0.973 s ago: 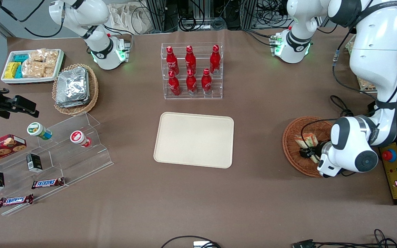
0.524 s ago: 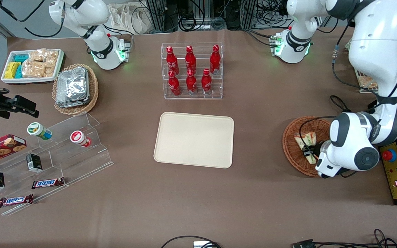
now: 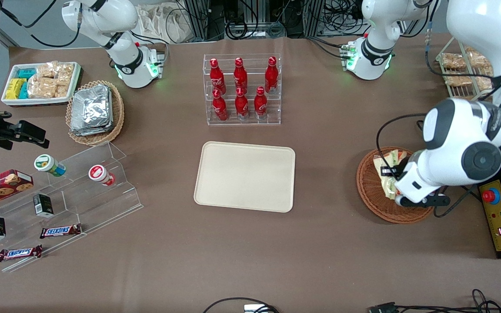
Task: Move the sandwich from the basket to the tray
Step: 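Close the left gripper on the sandwich and lift it from the basket, then carry the sandwich over the cream tray and lower it onto the tray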
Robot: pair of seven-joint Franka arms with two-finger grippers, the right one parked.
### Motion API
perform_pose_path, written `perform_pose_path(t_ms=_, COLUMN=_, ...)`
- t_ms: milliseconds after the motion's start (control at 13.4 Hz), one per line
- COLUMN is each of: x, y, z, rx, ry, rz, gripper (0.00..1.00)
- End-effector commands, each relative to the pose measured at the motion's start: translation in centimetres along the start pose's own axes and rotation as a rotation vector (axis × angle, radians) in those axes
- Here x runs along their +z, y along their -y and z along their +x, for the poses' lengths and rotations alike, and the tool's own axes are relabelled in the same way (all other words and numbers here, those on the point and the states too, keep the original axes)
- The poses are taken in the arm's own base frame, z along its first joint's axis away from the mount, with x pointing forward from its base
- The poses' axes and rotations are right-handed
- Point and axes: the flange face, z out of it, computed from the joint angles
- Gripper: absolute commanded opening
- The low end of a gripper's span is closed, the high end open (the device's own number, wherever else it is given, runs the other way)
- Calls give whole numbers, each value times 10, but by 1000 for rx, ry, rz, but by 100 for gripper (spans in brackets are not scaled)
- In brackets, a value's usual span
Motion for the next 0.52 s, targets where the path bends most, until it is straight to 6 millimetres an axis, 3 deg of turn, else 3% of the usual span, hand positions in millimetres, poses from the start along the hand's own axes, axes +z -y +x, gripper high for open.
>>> perform_pose_path(t_ms=0, x=-11, y=-47, z=-10, rx=128, ry=-18, rz=-9, gripper=14)
perform_pose_path(t_ms=224, x=-6, y=-108, z=-19, rx=201, ry=-33, rz=-26, gripper=10)
perform_pose_path(t_ms=374, x=3, y=-134, z=-21, rx=170, ry=-41, rz=-22, gripper=2)
perform_pose_path(t_ms=449, x=11, y=-157, z=-25, rx=160, ry=-41, rz=-14, gripper=2)
